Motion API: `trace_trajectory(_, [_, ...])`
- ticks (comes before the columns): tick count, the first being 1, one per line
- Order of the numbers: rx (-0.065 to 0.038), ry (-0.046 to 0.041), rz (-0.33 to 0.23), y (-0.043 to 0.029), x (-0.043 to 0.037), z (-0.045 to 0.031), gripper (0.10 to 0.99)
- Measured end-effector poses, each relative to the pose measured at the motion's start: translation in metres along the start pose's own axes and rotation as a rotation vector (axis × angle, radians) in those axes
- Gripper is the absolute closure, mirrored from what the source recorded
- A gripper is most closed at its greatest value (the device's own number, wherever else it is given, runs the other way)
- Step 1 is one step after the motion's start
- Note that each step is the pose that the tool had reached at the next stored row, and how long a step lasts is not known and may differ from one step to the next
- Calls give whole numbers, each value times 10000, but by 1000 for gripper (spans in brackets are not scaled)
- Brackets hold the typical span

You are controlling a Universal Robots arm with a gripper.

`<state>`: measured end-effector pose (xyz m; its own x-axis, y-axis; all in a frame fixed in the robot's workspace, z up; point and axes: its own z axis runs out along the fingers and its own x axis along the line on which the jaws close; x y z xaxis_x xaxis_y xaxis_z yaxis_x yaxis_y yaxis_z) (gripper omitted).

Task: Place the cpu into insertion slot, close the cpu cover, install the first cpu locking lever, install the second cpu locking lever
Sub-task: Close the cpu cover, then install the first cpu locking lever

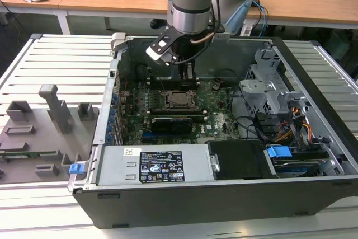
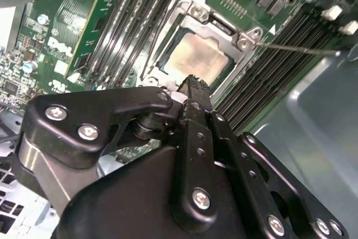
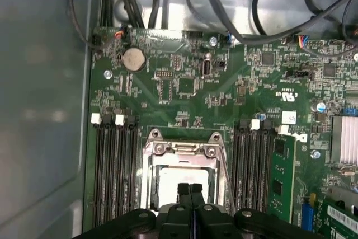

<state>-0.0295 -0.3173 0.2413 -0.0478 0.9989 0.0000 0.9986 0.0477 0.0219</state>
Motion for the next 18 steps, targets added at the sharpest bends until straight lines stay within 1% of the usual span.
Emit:
trace_trajectory(2, [2,1,-113,-16,5,8,980])
trace_trajectory(5, [1,4,-203,-18,8,11,980])
trace_trajectory(14, [2,5,-212,-51,10,12,980])
trace_trajectory(15, [2,5,-209,-52,9,5,980])
trace_trajectory(18, [2,1,-210,-50,10,-81,980])
